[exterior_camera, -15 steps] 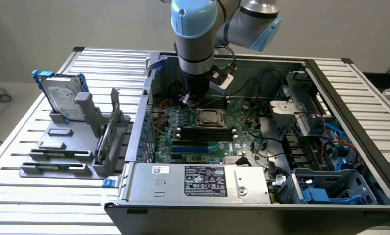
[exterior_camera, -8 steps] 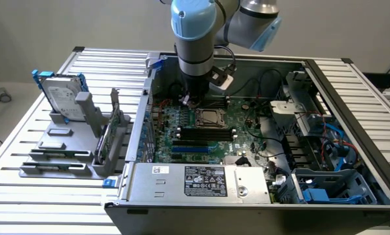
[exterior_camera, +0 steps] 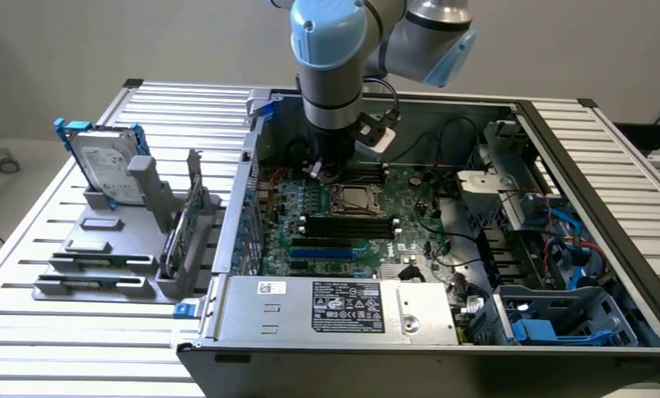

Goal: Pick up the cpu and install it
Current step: 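Close the cpu cover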

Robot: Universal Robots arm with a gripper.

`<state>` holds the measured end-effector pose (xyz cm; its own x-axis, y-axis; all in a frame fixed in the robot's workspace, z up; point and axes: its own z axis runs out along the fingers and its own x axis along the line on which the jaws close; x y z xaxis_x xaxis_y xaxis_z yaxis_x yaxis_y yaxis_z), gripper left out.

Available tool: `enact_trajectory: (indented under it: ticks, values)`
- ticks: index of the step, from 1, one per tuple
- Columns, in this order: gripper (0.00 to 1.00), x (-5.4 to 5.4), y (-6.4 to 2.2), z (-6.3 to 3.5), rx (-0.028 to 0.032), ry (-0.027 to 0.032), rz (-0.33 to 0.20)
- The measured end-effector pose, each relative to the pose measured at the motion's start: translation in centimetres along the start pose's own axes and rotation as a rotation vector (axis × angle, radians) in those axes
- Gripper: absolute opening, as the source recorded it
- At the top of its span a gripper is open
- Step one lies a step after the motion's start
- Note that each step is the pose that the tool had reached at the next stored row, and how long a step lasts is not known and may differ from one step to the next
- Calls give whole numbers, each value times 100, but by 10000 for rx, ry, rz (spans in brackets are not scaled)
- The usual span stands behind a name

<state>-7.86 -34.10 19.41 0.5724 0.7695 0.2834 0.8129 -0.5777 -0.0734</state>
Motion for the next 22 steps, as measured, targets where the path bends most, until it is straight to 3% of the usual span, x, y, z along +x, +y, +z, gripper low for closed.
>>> enact_trajectory:
  ticks: [22]
  values:
    - [11, 55, 85, 46, -1, -4, 0]
